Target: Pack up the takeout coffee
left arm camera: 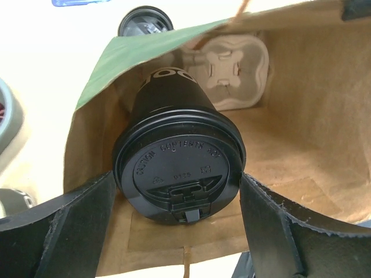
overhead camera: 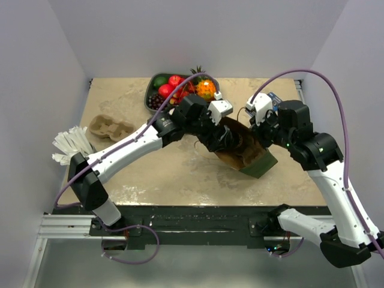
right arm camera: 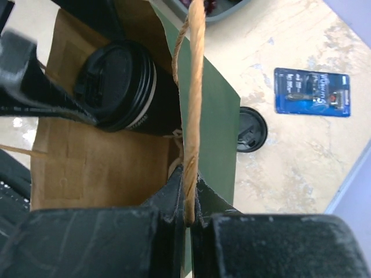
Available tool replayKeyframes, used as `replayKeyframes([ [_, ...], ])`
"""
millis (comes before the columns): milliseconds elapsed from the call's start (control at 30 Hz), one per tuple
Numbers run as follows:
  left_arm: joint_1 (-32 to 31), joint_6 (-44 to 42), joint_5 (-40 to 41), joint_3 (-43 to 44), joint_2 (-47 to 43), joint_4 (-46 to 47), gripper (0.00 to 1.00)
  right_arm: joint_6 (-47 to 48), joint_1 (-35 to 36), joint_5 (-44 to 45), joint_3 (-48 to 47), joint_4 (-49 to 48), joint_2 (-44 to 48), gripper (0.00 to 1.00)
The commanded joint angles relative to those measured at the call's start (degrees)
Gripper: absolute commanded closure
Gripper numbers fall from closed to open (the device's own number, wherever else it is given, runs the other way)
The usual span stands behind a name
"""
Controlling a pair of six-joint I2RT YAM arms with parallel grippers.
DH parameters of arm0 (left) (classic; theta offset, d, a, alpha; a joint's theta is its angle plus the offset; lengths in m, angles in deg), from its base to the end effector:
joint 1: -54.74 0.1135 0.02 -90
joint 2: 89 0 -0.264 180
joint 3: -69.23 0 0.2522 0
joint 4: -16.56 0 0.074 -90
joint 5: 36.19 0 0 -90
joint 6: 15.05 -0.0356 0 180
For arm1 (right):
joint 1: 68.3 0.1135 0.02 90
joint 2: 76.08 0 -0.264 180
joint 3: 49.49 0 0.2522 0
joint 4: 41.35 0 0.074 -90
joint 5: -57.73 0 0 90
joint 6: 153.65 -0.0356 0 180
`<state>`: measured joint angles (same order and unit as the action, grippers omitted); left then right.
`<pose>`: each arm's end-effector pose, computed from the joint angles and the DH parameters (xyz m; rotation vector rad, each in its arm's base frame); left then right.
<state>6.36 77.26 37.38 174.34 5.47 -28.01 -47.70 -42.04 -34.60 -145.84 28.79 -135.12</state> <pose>0.2436 -0.2894 0.3629 1.0374 1.9986 -0.8047 0.1580 0.0795 0.4333 -0.7952 1.9942 0.1486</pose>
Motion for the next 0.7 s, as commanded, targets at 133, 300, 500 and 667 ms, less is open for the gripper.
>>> replayKeyframes([
  [133, -3.6, -2.0, 6.8, -10.7, -7.2, 16.0, 1.00, -1.8, 0.2, -7.7, 3.4, -0.2, 2.5, 1.00],
  [300, -4.0, -2.0, 7.2, -12.3, -6.2, 19.8, 1.00, -1.8, 0.1, -8.8, 4.8, -0.2, 4.4, 1.00],
  [500, -4.4, -0.9, 9.2, -12.6, -4.0, 21.4, 1.00, -1.7, -0.1, -9.4, 3.6, 0.5, 3.2, 1.00],
  [667, -5.0, -0.6, 9.8, -10.1, -2.1, 18.2, 1.00, -1.8, -0.1, -6.2, 3.6, -0.2, 3.4, 1.00],
])
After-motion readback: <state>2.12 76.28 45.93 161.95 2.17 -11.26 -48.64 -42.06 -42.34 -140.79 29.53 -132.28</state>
